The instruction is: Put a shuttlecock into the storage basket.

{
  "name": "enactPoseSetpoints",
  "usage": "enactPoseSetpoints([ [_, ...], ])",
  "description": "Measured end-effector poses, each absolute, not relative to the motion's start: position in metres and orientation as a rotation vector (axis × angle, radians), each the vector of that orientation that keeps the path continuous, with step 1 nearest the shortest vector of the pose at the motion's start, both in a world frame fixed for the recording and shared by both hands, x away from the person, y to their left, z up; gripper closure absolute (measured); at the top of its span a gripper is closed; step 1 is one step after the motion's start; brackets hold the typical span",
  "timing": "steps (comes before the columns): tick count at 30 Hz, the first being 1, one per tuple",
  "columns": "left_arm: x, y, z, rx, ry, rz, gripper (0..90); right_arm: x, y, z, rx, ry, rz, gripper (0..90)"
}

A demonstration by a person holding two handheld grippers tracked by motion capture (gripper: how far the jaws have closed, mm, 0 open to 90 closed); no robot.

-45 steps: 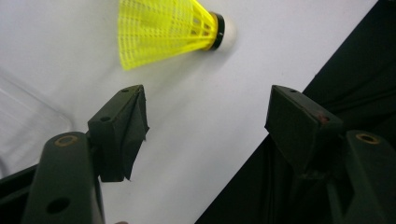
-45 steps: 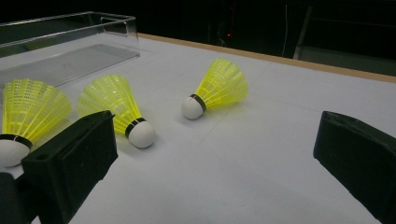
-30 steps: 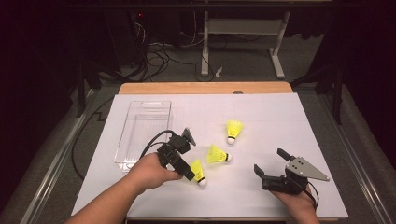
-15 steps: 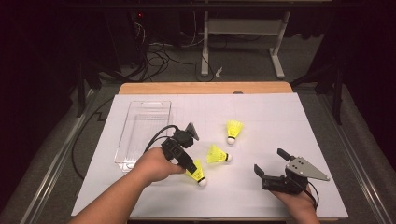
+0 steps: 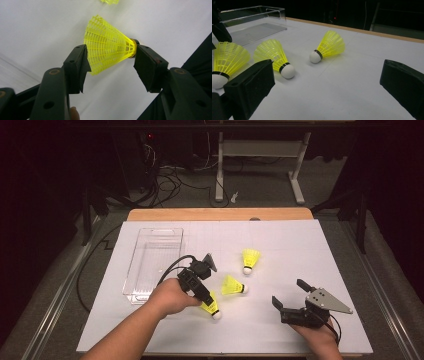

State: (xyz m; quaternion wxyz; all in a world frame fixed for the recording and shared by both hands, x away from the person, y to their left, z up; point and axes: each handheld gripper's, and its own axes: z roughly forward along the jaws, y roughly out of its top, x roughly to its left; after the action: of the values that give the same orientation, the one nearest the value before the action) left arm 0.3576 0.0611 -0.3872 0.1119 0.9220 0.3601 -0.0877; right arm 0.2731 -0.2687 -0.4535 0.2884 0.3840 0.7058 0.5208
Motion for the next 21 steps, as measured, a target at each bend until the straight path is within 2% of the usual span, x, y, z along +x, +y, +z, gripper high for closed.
enactPoseSetpoints([
  [13,0.358,0.062,-0.399,2.682,1.066,-0.292,55.7,0.273,-0.268,-0.454,1.023,1.887,1.388,0.2],
  [21,0.358,0.065,-0.401,2.683,1.047,-0.316,67.8,0.273,-0.268,-0.454,1.023,1.893,1.383,0.2],
])
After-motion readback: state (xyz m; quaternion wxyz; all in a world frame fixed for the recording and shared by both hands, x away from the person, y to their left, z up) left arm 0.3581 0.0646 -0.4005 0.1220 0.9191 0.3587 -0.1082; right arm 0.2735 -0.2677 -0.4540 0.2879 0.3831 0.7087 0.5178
